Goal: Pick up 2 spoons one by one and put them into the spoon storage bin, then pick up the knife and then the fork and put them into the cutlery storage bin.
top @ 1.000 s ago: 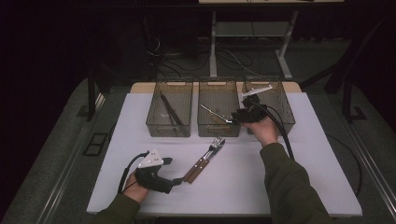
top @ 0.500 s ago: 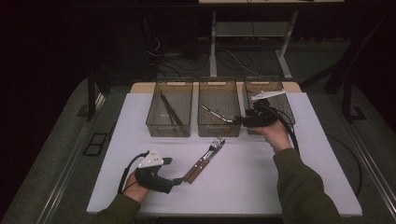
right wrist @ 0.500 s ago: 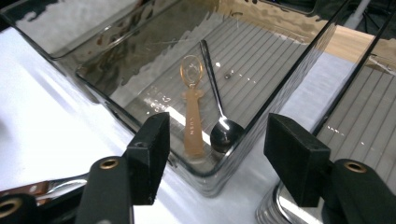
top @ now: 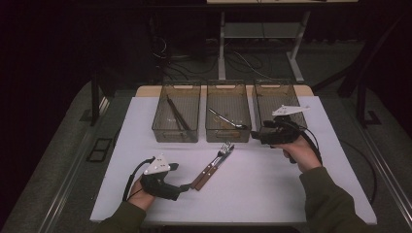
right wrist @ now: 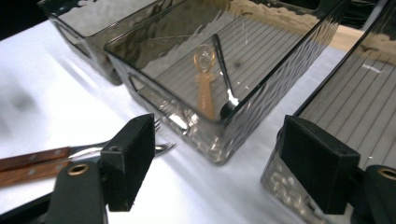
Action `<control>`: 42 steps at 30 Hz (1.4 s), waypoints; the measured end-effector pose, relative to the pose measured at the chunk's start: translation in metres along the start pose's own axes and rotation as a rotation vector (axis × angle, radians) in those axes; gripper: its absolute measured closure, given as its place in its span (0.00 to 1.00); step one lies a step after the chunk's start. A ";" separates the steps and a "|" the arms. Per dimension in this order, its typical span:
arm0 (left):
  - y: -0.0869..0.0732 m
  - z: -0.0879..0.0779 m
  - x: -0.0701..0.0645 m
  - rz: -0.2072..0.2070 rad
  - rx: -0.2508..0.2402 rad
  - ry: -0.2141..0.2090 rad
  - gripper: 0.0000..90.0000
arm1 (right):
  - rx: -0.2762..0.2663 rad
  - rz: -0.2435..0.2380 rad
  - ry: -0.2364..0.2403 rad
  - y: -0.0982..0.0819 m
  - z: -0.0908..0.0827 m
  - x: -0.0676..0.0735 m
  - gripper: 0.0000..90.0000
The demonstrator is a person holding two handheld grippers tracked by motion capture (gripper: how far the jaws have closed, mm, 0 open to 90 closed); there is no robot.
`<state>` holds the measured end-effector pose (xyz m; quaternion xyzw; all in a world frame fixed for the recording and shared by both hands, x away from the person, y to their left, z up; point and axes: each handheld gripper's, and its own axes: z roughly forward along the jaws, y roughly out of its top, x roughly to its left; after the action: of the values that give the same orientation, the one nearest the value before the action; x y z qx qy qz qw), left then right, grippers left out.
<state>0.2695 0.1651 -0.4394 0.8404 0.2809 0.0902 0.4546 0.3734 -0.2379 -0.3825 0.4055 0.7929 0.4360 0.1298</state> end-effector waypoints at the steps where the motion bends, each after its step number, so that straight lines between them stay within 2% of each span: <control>1: 0.000 0.000 0.000 0.000 -0.002 0.000 0.15 | -0.003 0.006 0.004 -0.004 -0.001 0.000 0.27; 5: 0.000 -0.001 -0.001 0.000 -0.009 0.003 0.15 | -0.005 -0.004 0.004 -0.017 -0.007 0.002 0.22; 7: 0.001 -0.001 -0.001 0.003 -0.015 0.002 0.15 | -0.009 -0.005 -0.008 -0.023 -0.011 0.003 0.22; 15: 0.001 -0.002 -0.002 0.000 -0.027 0.002 0.15 | -0.036 -0.008 -0.004 -0.053 -0.029 0.007 0.21; 22: 0.002 -0.002 -0.003 0.001 -0.035 0.021 0.15 | -0.046 -0.016 0.004 -0.079 -0.043 0.009 0.21; 31: 0.004 0.000 -0.005 -0.016 -0.042 0.052 0.15 | -0.081 0.004 0.016 -0.101 -0.057 0.009 0.20; 38: 0.005 0.002 -0.006 -0.020 -0.045 0.050 0.15 | -0.061 -0.014 0.023 -0.116 -0.063 0.015 0.19; 42: 0.006 0.003 -0.008 -0.008 -0.046 0.049 0.15 | -0.035 -0.040 0.023 -0.121 -0.062 0.018 0.19</control>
<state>0.2664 0.1563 -0.4356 0.8262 0.2931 0.1155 0.4670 0.2628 -0.2958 -0.4396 0.3823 0.7945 0.4517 0.1364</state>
